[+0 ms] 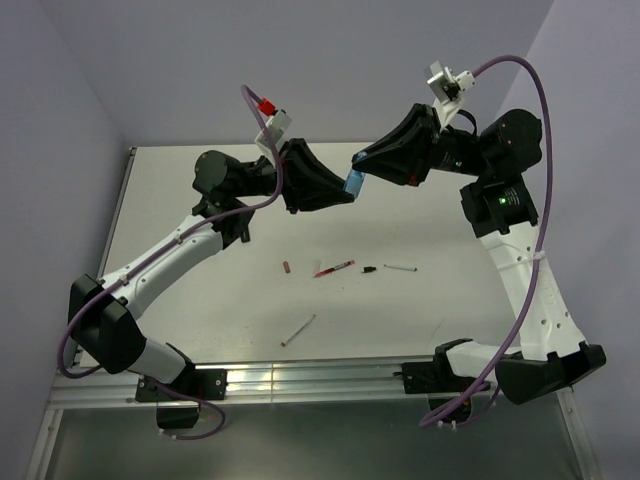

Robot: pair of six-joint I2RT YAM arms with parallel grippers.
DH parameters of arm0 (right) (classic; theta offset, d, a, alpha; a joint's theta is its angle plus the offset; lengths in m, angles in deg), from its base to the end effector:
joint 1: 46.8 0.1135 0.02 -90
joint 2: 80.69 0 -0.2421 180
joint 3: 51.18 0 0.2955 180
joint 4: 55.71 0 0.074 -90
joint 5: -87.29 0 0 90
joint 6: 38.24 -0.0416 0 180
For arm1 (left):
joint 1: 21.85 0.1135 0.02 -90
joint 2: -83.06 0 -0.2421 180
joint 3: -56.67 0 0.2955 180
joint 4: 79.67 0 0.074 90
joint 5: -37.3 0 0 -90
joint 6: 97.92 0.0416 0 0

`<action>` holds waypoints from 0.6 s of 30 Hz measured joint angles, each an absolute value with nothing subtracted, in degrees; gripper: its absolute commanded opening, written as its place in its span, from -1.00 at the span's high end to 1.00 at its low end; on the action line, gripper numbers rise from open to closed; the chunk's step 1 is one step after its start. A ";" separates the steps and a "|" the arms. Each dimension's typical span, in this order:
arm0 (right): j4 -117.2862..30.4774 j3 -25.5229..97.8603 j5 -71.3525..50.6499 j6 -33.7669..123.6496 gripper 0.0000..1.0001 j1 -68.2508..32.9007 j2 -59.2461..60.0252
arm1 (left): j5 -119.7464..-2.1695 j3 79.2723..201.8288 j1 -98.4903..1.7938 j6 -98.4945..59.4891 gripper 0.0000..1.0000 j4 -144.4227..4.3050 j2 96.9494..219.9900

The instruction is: Insert the pens into the pen caps

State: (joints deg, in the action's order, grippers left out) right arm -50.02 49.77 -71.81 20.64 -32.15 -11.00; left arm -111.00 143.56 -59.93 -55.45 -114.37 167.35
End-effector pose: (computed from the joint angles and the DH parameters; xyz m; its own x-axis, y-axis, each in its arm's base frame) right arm 0.2501 0.1056 0.5322 -0.1105 0.1617 -0.9806 -0.9910 0.0566 0.1210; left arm 0.2673 -0.2544 0.4259 -0.3100 -0.2496 -0.9174 0.9304 -0.2783 -0.2386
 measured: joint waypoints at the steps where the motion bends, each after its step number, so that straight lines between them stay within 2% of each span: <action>1: -50.04 49.37 -71.83 20.66 1.00 -32.13 -11.02 | -110.83 143.73 -59.93 -55.60 0.99 -114.46 167.46; 18: -55.84 41.68 -68.38 19.86 1.00 -31.60 -15.00 | -113.56 146.66 -59.87 -57.51 0.99 -113.95 169.87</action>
State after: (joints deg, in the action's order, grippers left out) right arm -55.84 41.68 -68.38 19.86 -31.60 -15.00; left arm -113.56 146.66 -59.87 -57.51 -113.95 169.87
